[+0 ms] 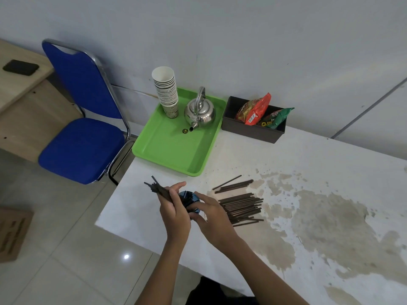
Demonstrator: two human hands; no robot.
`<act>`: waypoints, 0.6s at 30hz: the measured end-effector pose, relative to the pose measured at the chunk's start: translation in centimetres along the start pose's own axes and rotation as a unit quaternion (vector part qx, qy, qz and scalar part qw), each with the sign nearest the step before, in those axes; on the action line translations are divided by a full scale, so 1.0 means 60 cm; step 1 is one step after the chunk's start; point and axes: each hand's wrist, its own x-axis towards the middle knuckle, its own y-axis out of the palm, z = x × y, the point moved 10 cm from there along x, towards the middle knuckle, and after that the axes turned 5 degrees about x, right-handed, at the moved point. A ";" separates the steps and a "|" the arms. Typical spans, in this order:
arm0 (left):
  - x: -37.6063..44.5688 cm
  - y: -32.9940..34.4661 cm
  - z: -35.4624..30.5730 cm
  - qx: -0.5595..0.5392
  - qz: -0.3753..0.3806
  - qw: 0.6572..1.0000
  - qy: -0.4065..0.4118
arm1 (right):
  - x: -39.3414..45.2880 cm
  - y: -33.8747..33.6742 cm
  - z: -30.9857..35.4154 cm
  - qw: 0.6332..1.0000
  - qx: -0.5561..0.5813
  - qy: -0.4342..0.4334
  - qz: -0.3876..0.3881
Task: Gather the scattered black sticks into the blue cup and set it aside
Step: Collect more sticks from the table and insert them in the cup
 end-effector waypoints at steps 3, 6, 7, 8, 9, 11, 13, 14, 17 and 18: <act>0.005 0.001 0.008 0.013 0.013 1.000 0.011 | 0.002 -0.004 -0.002 1.000 0.019 -0.002 -0.009; 0.015 -0.005 0.013 0.007 0.015 1.000 0.014 | 0.000 -0.010 -0.006 0.998 0.039 0.039 -0.001; 0.017 -0.007 0.014 0.004 0.016 1.000 0.015 | 0.000 -0.011 -0.008 0.998 0.037 0.051 0.000; 0.018 -0.008 0.013 0.000 0.019 1.000 0.015 | 0.001 -0.012 -0.009 0.998 0.030 0.062 -0.001; 0.018 -0.009 0.013 -0.002 0.023 1.000 0.017 | 0.002 -0.014 -0.010 0.997 0.022 0.071 -0.004; 0.014 -0.007 0.011 0.007 0.038 0.999 0.026 | 0.004 -0.017 -0.012 0.996 0.013 0.083 -0.009; 0.007 -0.004 0.006 0.031 0.055 0.997 0.044 | 0.005 -0.018 -0.012 0.996 0.014 0.089 -0.011; 0.002 -0.004 0.003 0.048 0.063 0.995 0.057 | 0.005 -0.020 -0.011 0.996 0.013 0.090 -0.011; -0.008 -0.007 -0.001 0.077 0.076 0.990 0.087 | 0.004 -0.021 -0.009 0.995 0.013 0.093 -0.011; -0.010 -0.010 -0.002 0.079 0.075 0.989 0.097 | 0.004 -0.021 -0.008 0.995 0.015 0.095 -0.010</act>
